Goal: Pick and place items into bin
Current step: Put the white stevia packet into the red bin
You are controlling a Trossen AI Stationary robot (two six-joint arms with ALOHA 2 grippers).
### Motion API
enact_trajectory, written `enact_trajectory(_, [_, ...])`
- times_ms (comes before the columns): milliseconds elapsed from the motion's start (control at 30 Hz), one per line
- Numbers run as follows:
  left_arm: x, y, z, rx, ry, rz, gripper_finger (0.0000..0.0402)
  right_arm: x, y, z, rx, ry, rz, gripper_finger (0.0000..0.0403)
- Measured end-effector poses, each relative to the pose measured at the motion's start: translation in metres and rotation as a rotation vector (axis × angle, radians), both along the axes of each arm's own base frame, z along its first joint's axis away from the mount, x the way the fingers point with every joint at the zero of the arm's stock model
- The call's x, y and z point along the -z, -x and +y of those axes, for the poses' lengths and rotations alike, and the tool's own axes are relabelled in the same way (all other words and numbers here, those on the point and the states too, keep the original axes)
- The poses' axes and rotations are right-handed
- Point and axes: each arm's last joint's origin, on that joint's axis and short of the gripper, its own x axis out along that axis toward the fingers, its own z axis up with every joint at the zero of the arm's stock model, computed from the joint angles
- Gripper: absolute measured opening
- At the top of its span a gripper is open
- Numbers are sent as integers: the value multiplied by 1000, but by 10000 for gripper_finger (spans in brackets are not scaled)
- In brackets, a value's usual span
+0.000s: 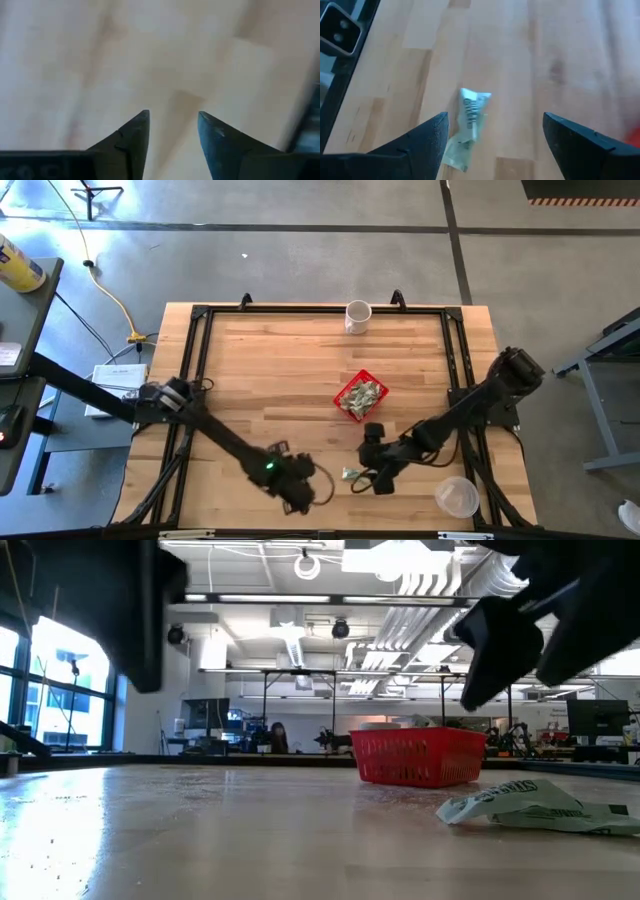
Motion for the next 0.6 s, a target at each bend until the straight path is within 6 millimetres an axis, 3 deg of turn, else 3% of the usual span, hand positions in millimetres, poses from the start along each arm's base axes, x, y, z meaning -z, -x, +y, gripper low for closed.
enact_trajectory(100, [-2, 16, -4, -34, 47, -82, 198, 10, -8, 6, -25, -12, 16, 312])
enact_trajectory(300, [-3, 40, 9, -88, 115, -310, 198, 20, -24, 18, -16, 23, 43, 312])
enact_trajectory(600, [16, 62, 31, -109, 124, -312, 198, 40, -32, 13, 111, -34, 148, 305])
